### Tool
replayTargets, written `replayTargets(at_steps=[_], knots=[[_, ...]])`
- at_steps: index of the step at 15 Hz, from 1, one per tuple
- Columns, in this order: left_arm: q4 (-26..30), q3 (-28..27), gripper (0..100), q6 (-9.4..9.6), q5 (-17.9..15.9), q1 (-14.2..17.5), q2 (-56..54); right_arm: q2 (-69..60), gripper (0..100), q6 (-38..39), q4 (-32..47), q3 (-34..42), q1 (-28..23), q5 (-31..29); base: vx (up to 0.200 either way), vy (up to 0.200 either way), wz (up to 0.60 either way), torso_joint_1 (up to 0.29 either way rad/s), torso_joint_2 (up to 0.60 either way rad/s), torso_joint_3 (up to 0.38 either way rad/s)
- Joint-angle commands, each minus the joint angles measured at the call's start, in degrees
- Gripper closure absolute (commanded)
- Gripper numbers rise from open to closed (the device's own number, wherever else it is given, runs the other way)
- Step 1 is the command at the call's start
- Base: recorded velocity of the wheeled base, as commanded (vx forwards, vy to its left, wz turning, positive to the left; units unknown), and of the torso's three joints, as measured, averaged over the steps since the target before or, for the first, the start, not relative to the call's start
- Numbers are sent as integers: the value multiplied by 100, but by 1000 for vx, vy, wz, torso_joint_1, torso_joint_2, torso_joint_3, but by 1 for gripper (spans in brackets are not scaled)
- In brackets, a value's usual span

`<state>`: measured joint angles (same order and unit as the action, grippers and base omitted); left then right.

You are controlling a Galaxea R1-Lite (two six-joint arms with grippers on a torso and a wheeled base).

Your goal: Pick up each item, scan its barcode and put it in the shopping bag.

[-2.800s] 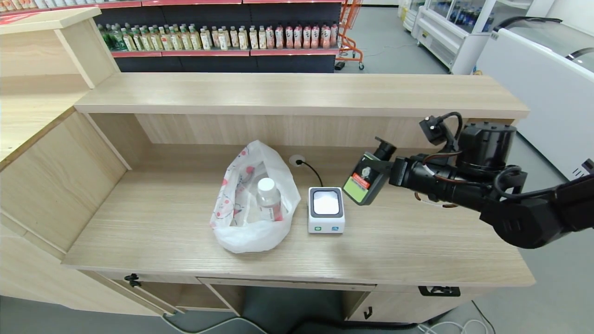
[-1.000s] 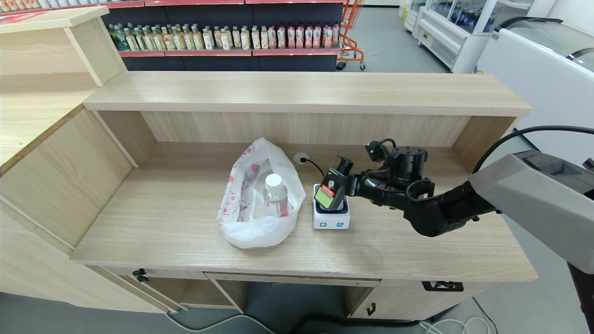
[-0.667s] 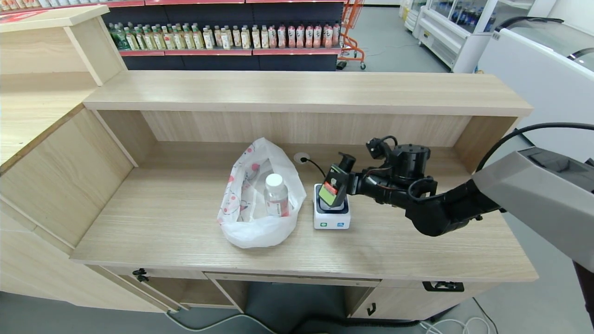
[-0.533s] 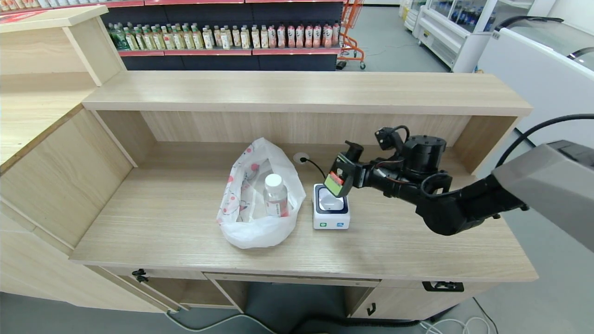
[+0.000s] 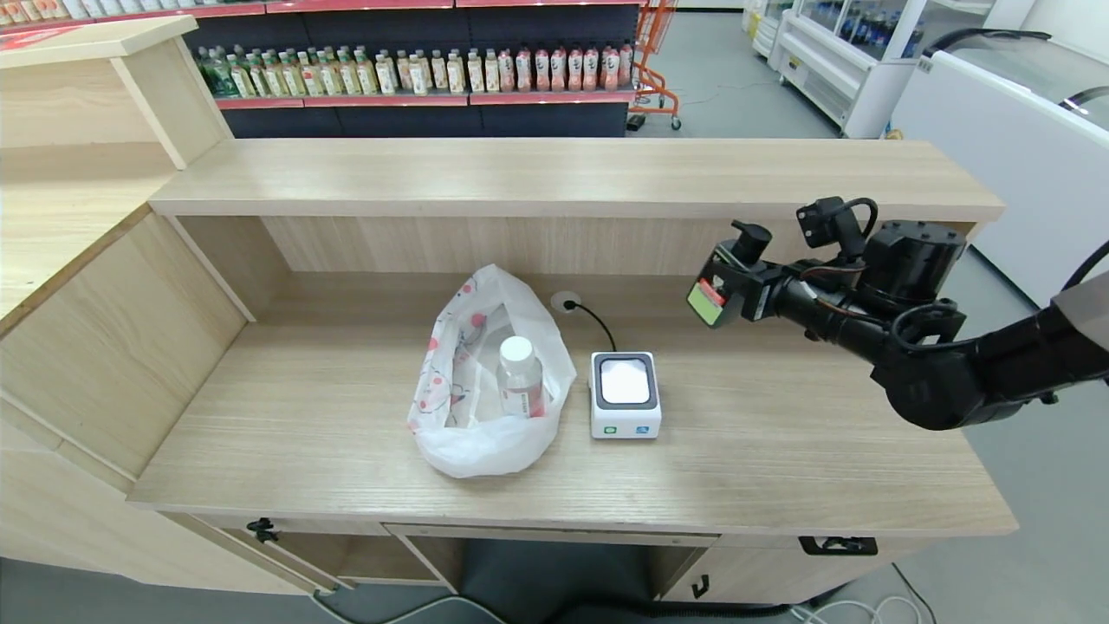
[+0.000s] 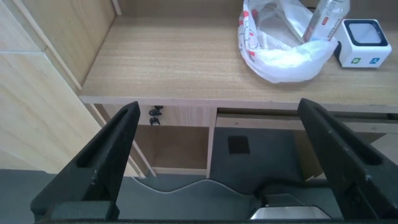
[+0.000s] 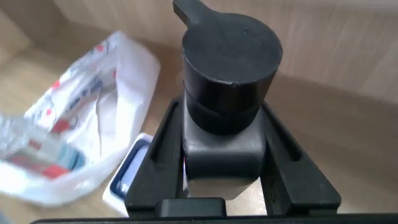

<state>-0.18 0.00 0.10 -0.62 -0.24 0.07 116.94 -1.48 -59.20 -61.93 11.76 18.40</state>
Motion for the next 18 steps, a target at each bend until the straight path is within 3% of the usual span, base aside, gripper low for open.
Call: replayTargets(at_steps=[1, 5, 12, 18], knots=[[1, 0, 0, -1, 1, -2, 1, -40, 100, -2, 22, -47, 98, 24, 0, 200, 0, 27, 17, -2], [1, 0, 0, -1, 1, -2, 1, 241, 100, 16, 14, -460, 397, 94, 0, 200, 0, -5, 2, 0], [1, 0, 0, 8, 1, 7, 1, 1691, 100, -99, 383, -2034, 450, 287, 0, 0, 0, 0, 0, 0], [1, 0, 0, 8, 1, -2, 1, 2342, 100, -81, 365, -2377, 625, 982, 0, 0, 0, 0, 0, 0]])
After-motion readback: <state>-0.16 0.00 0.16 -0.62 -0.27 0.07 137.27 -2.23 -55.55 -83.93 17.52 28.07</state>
